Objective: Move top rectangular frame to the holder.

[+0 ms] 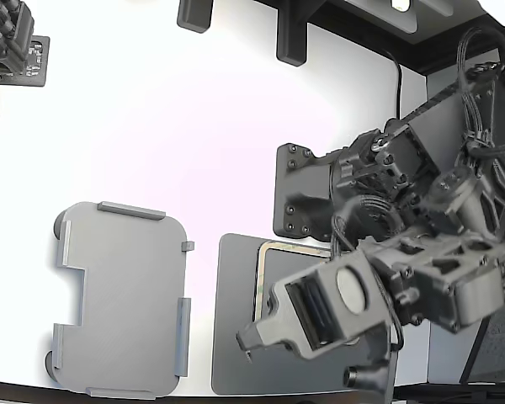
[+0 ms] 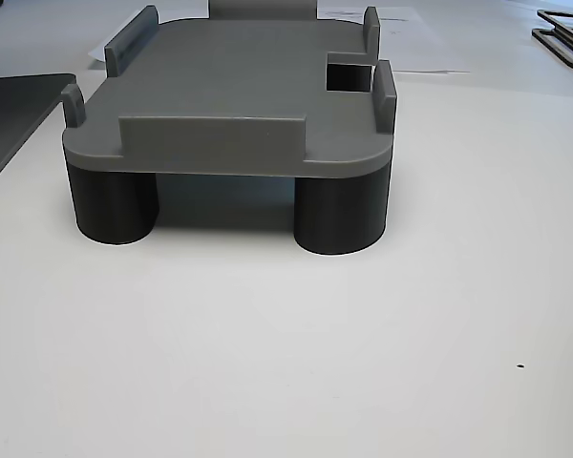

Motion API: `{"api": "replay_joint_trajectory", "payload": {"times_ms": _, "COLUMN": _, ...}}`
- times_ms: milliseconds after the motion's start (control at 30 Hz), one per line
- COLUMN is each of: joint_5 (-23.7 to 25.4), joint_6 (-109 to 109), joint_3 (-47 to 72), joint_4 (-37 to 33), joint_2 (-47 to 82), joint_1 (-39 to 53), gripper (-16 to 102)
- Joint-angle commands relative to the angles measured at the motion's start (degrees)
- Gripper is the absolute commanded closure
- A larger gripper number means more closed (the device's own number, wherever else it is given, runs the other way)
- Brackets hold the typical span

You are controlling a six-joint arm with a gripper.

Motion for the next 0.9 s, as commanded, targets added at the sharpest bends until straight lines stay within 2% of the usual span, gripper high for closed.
{"api": "replay_joint_trajectory", "payload": {"times_ms": 0, "joint_5": 1.67, "joint_6": -6.42, "joint_3": -3.87, "joint_4": 4.57, "joint_2": -2.29, "joint_1": 4.22, "gripper": 60}}
{"api": "replay_joint_trajectory", "payload": {"times_ms": 67, "joint_5": 2.11, "joint_6": -7.47, "joint_3": -4.92, "joint_4": 7.21, "joint_2": -3.52, "joint_1": 5.63, "gripper": 71}}
{"api": "replay_joint_trajectory", "payload": {"times_ms": 100, "joint_5": 2.55, "joint_6": -7.03, "joint_3": -5.62, "joint_4": 8.35, "joint_2": -4.13, "joint_1": 6.5, "gripper": 84}}
{"api": "replay_joint_trajectory", "payload": {"times_ms": 167, "joint_5": 1.41, "joint_6": -9.4, "joint_3": -7.12, "joint_4": 11.16, "joint_2": -5.1, "joint_1": 7.29, "gripper": 83}}
{"api": "replay_joint_trajectory", "payload": {"times_ms": 200, "joint_5": -0.18, "joint_6": -11.87, "joint_3": -8.0, "joint_4": 12.74, "joint_2": -5.36, "joint_1": 7.65, "gripper": 87}}
{"api": "replay_joint_trajectory", "payload": {"times_ms": 267, "joint_5": -2.29, "joint_6": -12.57, "joint_3": -9.49, "joint_4": 15.21, "joint_2": -6.06, "joint_1": 8.17, "gripper": 78}}
{"api": "replay_joint_trajectory", "payload": {"times_ms": 300, "joint_5": -2.81, "joint_6": -11.34, "joint_3": -10.2, "joint_4": 16.44, "joint_2": -6.33, "joint_1": 9.05, "gripper": 81}}
{"api": "replay_joint_trajectory", "payload": {"times_ms": 433, "joint_5": -5.54, "joint_6": -9.32, "joint_3": -12.92, "joint_4": 20.57, "joint_2": -7.65, "joint_1": 11.07, "gripper": 76}}
{"api": "replay_joint_trajectory", "payload": {"times_ms": 467, "joint_5": -5.71, "joint_6": -9.32, "joint_3": -14.85, "joint_4": 23.38, "joint_2": -8.79, "joint_1": 11.6, "gripper": 73}}
{"api": "replay_joint_trajectory", "payload": {"times_ms": 533, "joint_5": -5.89, "joint_6": -9.58, "joint_3": -18.02, "joint_4": 27.51, "joint_2": -10.9, "joint_1": 12.83, "gripper": 60}}
{"api": "replay_joint_trajectory", "payload": {"times_ms": 600, "joint_5": -5.54, "joint_6": -10.37, "joint_3": -20.21, "joint_4": 30.5, "joint_2": -12.48, "joint_1": 14.59, "gripper": 61}}
{"api": "replay_joint_trajectory", "payload": {"times_ms": 700, "joint_5": -3.69, "joint_6": -9.58, "joint_3": -21.71, "joint_4": 31.9, "joint_2": -14.33, "joint_1": 18.72, "gripper": 51}}
{"api": "replay_joint_trajectory", "payload": {"times_ms": 767, "joint_5": -3.34, "joint_6": -7.56, "joint_3": -23.55, "joint_4": 33.66, "joint_2": -16.17, "joint_1": 20.65, "gripper": 50}}
{"api": "replay_joint_trajectory", "payload": {"times_ms": 833, "joint_5": -5.27, "joint_6": -9.84, "joint_3": -25.22, "joint_4": 36.39, "joint_2": -17.67, "joint_1": 21.45, "gripper": 44}}
{"api": "replay_joint_trajectory", "payload": {"times_ms": 867, "joint_5": -7.82, "joint_6": -10.81, "joint_3": -25.84, "joint_4": 37.35, "joint_2": -18.19, "joint_1": 21.45, "gripper": 43}}
